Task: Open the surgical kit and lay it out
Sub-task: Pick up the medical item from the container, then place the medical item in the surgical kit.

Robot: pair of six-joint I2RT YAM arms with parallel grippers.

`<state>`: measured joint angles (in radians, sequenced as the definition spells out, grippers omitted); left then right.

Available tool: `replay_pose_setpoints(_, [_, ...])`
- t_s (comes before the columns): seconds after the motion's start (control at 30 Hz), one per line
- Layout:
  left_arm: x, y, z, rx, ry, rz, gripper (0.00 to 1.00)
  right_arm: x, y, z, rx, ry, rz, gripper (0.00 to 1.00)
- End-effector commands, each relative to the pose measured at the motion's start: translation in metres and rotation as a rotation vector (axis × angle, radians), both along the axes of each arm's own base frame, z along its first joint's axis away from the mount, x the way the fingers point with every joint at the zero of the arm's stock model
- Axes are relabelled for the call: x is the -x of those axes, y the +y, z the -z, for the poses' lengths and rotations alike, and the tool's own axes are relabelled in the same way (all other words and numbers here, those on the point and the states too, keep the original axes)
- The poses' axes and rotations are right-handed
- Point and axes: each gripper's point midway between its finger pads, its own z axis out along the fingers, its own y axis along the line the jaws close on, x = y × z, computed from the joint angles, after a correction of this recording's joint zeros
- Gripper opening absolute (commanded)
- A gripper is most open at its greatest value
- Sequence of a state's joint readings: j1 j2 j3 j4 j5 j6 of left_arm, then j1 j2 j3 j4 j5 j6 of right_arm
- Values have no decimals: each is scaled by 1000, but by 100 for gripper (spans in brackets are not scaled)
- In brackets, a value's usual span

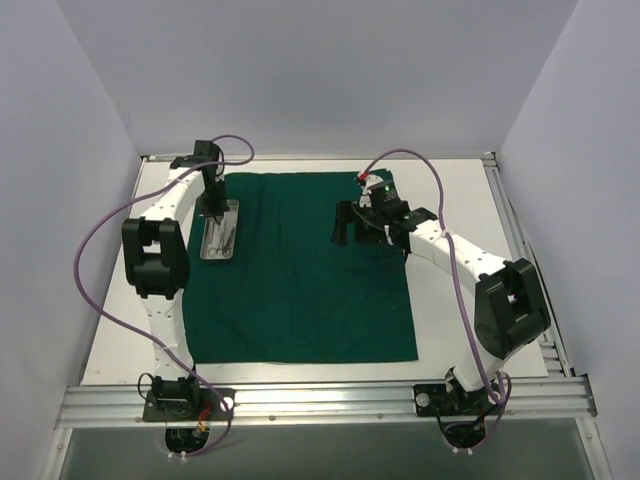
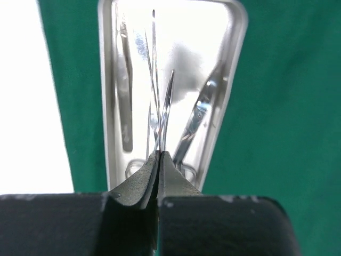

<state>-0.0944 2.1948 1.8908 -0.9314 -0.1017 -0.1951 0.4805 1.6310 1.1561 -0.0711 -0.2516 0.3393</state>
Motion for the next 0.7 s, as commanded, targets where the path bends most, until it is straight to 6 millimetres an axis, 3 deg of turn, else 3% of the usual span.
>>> replay_pose_setpoints(0.0, [1, 0, -63, 32, -120, -6, 2, -7, 9, -15, -16, -31, -20, 90])
replay_pose_setpoints(0.13, [11, -12, -92, 97, -177, 37, 2, -8, 14, -20, -35, -33, -34, 90])
replay_pose_setpoints(0.27, [31, -45, -115, 267, -225, 136, 2, -10, 28, -29, -73, -42, -102, 90])
replay_pose_setpoints(0.3, [37, -62, -133, 354, -268, 191, 2, -12, 34, -36, -89, -61, -134, 90])
replay_pose_setpoints(0.33, [48, -69, -125, 396, -245, 207, 2, -7, 43, -42, -131, -63, -191, 90])
replay_pose_setpoints(0.4, [61, -88, -143, 486, -291, 274, 2, -5, 51, -53, -176, -96, -246, 90])
replay_pose_setpoints(0.43, [72, -93, -134, 513, -263, 273, 2, -3, 60, -61, -219, -118, -289, 90])
replay_pose_setpoints(0.5, [82, -107, -148, 576, -313, 323, 2, -3, 68, -70, -263, -149, -329, 90])
replay_pose_setpoints(0.53, [99, -123, -142, 644, -274, 352, 2, -2, 72, -73, -290, -147, -341, 90])
replay_pose_setpoints(0.6, [112, -137, -154, 686, -311, 399, 2, 0, 83, -81, -353, -151, -380, 90])
replay_pose_setpoints(0.67, [133, -157, -151, 735, -284, 455, 2, 4, 90, -89, -418, -136, -394, 91])
